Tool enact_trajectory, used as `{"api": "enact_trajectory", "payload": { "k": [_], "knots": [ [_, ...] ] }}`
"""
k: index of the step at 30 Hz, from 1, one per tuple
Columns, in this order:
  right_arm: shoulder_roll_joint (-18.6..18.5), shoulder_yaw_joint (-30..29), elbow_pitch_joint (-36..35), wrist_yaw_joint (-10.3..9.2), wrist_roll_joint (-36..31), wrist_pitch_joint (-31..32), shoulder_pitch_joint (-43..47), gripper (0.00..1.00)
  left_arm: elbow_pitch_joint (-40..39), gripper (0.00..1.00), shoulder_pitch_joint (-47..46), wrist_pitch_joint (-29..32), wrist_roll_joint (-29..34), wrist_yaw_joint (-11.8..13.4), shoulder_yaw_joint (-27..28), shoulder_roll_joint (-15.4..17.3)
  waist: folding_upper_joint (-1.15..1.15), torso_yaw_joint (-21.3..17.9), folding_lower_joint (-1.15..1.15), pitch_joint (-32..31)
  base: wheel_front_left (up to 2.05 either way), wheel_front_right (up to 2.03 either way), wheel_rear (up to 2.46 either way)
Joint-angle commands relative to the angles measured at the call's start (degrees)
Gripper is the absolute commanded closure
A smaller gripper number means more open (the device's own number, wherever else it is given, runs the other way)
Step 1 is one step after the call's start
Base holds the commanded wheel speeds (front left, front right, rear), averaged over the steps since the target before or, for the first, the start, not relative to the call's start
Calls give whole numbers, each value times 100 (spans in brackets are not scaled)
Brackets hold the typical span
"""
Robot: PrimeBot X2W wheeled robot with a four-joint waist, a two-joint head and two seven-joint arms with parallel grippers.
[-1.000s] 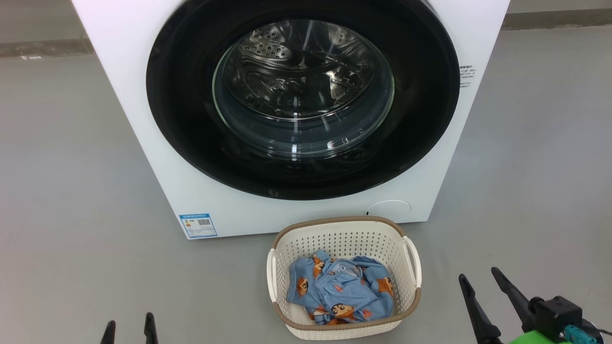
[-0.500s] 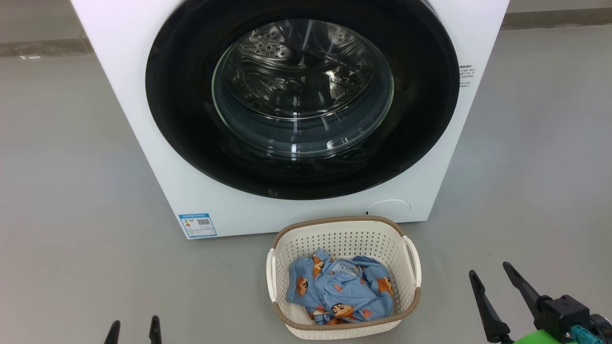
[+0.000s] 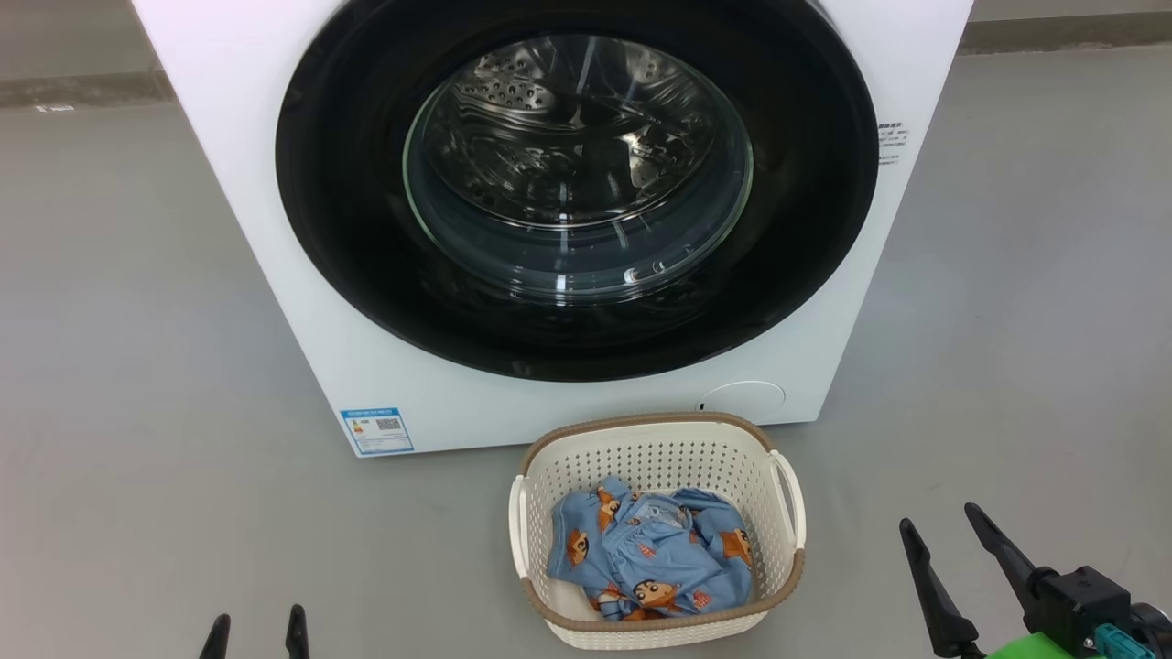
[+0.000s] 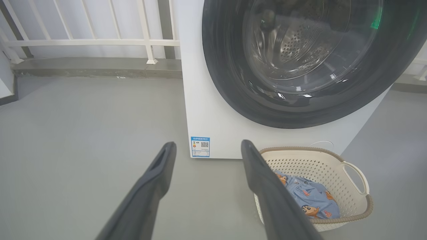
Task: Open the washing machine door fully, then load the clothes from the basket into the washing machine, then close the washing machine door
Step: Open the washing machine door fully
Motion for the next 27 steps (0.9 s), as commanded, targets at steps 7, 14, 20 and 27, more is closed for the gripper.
{"api": "enact_trajectory", "payload": {
  "k": [7,14,20,27],
  "knots": [
    [-101,138,-151,9,-64,-70,-62,0,-109,0,-131,-78,-48,16,177,64,0,-8,0,-8,13,13,-25],
    [-90,150,-147,9,-66,-70,-73,0,-116,0,-138,-78,-46,6,203,64,0,-22,0,-5,63,63,-126],
    [-83,164,-141,9,-62,-70,-68,0,-142,0,-134,-78,-39,4,198,64,0,-34,0,-8,112,112,-224],
    [-70,179,-146,9,-52,-70,-58,0,-246,0,-152,-78,-71,10,227,64,0,-41,0,2,119,119,-238]
  ]
}}
